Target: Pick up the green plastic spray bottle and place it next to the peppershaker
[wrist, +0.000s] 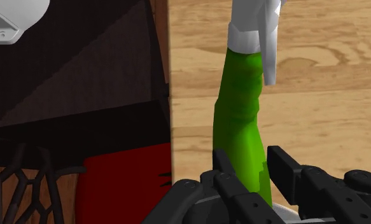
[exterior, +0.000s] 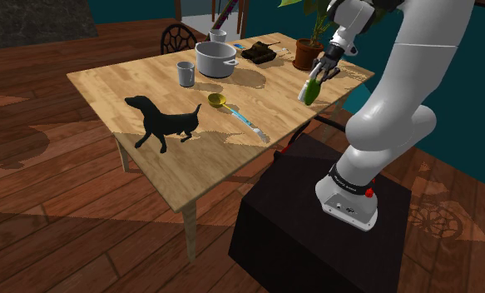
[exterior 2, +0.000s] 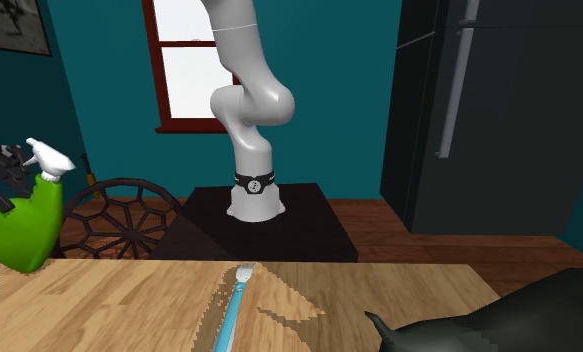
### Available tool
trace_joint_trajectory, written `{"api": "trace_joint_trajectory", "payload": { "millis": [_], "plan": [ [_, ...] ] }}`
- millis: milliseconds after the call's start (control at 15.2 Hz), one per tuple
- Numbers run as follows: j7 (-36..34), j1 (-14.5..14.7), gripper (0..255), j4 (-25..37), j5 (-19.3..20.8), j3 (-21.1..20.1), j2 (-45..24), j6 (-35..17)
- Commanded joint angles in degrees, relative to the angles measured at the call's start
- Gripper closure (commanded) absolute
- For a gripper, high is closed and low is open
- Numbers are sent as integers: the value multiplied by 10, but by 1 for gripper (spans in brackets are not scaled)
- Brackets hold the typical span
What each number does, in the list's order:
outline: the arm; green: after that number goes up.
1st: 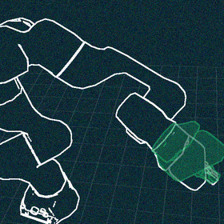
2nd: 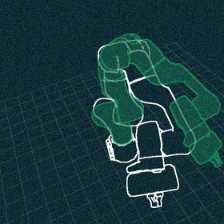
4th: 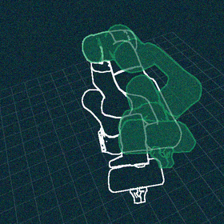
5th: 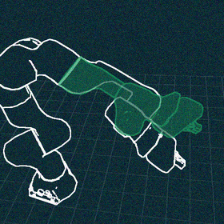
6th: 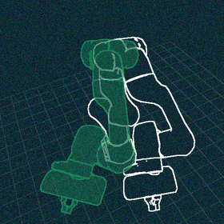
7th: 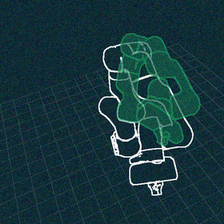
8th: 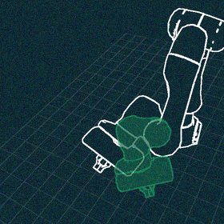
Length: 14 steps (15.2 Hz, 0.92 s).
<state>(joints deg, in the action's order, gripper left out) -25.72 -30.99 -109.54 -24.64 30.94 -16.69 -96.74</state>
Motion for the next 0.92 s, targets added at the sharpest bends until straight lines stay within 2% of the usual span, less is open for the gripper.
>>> {"api": "trace_joint_trajectory", "payload": {
  "millis": [0, 594, 660, 858],
  "plan": [
    [6, -1, 255, -9, -4, -1, -6, -13],
    [12, -1, 255, -13, -9, -2, -14, -23],
    [12, -1, 0, -14, -8, -2, -13, -23],
    [12, -1, 0, -14, -8, -2, -13, -23]
  ]
}}
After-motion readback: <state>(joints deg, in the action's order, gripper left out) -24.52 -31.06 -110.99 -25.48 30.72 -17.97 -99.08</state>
